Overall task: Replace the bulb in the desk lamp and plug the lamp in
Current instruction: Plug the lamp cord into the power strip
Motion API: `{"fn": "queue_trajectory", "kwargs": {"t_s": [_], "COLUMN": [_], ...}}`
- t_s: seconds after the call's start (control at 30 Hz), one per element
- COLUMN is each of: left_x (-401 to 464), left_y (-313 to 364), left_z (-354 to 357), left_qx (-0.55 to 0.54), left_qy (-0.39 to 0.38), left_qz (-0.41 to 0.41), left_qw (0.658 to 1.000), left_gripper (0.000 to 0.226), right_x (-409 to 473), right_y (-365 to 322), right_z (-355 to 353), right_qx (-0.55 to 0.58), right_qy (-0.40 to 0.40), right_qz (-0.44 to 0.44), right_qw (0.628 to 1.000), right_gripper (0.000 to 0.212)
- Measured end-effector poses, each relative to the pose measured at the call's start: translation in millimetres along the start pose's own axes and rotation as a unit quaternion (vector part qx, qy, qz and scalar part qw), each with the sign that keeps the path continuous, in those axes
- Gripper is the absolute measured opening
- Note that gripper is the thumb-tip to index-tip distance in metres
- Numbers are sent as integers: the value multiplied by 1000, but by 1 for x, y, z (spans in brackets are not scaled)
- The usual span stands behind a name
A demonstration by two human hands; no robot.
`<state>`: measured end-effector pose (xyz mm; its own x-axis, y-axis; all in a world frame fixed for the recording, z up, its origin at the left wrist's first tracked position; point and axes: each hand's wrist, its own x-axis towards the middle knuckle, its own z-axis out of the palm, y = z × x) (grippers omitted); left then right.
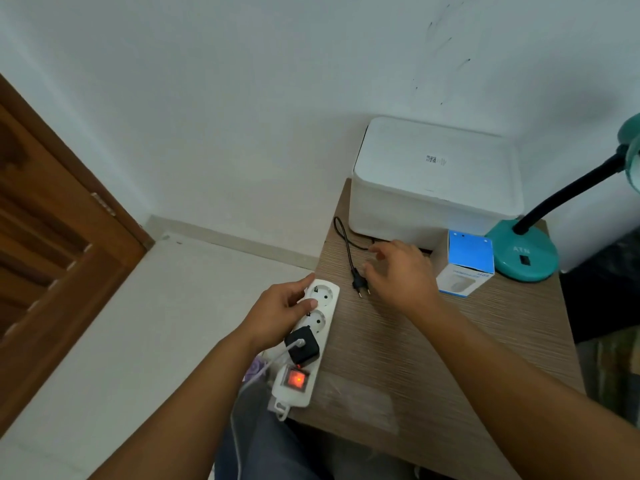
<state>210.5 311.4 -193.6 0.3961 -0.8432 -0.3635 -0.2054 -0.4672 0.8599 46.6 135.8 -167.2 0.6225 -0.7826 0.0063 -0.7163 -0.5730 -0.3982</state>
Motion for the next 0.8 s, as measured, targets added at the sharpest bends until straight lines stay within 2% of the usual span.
{"fn": "queue_trajectory", "kwargs": {"t_s": [0.1,0.2,0.37,0.43,0.57,0.67,0.8], "left_x": [-3,-4,-6,-5,-4,-4,-3], "left_y": [0,0,-2,-2,-3,-6,-5], "left_z": [0,0,1,1,1,2,2], "left_qx": [-5,-8,-14,-22,-29,-42,-45], "left_qy": [0,2,1,2,5,7,7], "left_qz": [4,8,4,2,5,0,2], "left_qw": [1000,1000,1000,1000,1000,999,999], "left_gripper": [54,54,55,55,55,55,55], "right_x": [2,4,7,9,8,0,-8], "right_y": [1,4,6,5,-4,-20,-35], "right_z": [11,25,39,39,28,10,1], "right_qx": [16,39,55,119,295,396,357], "right_qy": [-42,-104,-110,-121,-122,-106,-123], "right_qz": [18,42,18,51,110,79,-33], "right_qw": [999,993,992,984,941,909,925], "right_gripper": [41,31,16,16,15,13,10]}}
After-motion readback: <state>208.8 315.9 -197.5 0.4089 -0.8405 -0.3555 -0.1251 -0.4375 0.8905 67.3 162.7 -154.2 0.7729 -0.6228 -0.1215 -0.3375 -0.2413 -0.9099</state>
